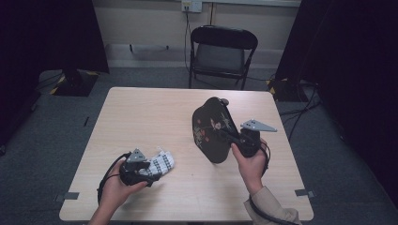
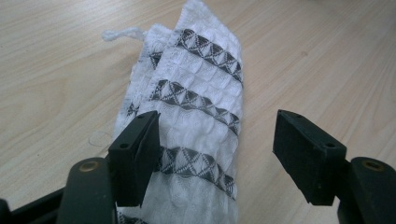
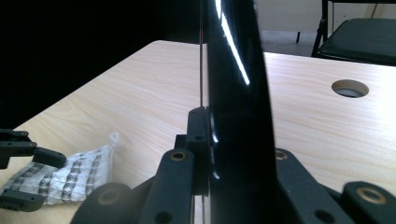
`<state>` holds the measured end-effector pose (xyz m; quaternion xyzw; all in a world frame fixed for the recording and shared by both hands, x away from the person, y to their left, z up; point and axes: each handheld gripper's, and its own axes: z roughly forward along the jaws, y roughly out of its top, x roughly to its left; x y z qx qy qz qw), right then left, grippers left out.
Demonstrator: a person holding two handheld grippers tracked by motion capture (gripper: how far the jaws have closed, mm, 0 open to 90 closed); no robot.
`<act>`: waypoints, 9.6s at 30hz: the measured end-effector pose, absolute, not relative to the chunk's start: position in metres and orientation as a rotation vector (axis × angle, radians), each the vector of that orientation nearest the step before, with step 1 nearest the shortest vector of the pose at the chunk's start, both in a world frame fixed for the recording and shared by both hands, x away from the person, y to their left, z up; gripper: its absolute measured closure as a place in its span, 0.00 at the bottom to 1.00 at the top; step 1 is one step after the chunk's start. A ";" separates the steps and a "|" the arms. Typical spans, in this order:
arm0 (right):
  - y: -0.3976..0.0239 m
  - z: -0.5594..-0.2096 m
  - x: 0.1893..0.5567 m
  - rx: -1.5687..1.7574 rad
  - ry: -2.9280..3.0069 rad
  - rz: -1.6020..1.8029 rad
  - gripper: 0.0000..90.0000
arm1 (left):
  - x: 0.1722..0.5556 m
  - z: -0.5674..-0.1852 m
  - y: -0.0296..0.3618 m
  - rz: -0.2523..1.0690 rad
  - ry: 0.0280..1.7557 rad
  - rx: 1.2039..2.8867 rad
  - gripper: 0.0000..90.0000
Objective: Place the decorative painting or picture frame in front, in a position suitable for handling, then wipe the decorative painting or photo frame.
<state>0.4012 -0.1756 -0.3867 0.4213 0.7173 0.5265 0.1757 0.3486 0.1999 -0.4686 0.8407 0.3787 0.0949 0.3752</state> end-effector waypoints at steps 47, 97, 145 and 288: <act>-0.186 -0.451 0.380 1.104 2.240 1.399 0.87 | 0.353 -0.470 0.205 0.295 0.986 2.208 0.41; -0.183 -0.455 0.380 1.108 2.212 1.412 0.87 | 0.356 -0.480 0.205 0.298 0.948 2.251 0.69; -0.183 -0.453 0.382 1.143 2.221 1.409 0.87 | 0.404 -0.404 0.172 0.265 1.065 2.062 0.83; -0.178 -0.450 0.383 1.167 2.241 1.369 0.88 | 0.470 -0.440 0.105 0.287 1.119 2.145 0.83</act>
